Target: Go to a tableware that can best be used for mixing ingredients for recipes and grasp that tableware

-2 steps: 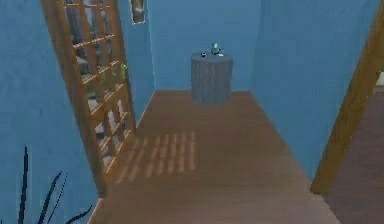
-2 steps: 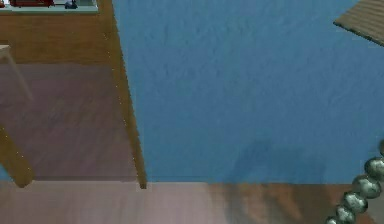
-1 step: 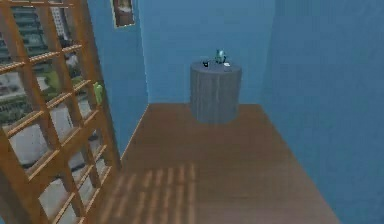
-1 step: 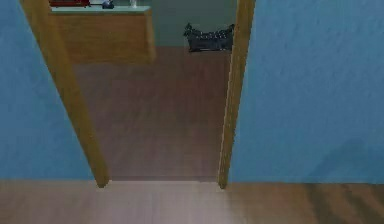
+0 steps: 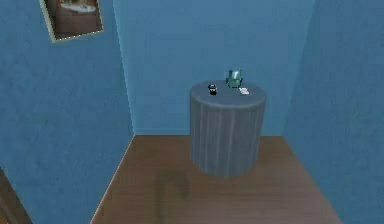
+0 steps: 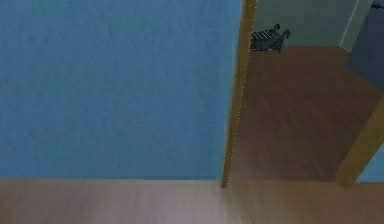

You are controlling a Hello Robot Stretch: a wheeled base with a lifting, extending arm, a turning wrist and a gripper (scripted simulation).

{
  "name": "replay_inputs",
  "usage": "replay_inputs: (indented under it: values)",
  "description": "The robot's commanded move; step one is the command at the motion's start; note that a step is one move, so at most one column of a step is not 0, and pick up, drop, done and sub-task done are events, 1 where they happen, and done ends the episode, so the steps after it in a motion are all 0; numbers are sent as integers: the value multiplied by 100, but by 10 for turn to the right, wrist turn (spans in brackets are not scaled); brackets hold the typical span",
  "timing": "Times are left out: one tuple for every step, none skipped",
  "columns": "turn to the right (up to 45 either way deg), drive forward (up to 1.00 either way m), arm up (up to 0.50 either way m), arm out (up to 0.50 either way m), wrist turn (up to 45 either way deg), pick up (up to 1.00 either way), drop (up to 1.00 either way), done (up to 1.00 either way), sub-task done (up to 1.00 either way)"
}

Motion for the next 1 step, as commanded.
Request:
replay_inputs:
  values:
    - [-30, 0, 0, 0, 0, 0, 0, 0, 0]
